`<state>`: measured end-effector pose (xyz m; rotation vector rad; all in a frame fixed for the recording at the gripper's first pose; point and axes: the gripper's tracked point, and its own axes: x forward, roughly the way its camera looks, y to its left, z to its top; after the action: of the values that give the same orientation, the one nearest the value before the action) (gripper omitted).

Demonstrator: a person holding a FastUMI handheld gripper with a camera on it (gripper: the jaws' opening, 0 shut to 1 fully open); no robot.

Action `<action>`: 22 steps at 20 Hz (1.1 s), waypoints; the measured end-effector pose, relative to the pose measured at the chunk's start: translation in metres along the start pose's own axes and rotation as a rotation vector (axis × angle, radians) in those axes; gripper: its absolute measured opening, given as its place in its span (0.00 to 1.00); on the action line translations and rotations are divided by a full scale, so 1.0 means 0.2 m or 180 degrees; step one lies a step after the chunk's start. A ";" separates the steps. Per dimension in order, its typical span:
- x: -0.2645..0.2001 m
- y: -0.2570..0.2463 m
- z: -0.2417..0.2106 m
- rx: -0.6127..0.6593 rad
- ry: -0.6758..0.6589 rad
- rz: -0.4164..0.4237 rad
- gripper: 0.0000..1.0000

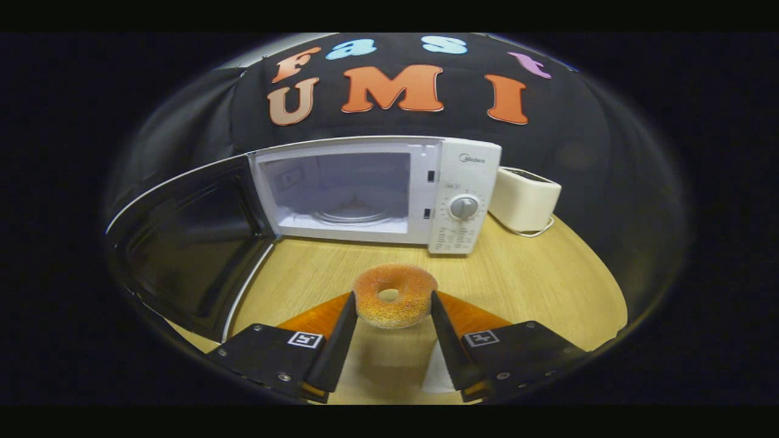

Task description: Open the microwave, put the food inside, and close the microwave door.

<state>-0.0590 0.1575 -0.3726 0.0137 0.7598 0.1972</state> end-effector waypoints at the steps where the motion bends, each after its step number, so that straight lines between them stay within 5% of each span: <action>1: 0.04 0.03 0.04 0.0036 -0.0019 0.0027 0.69; 8: 0.28 0.25 0.18 0.0612 0.0014 0.0139 0.69; 22: 0.75 0.37 0.41 0.2445 -0.0010 -0.0179 0.69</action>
<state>0.0908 0.2619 -0.4094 0.7194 0.7940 -0.1578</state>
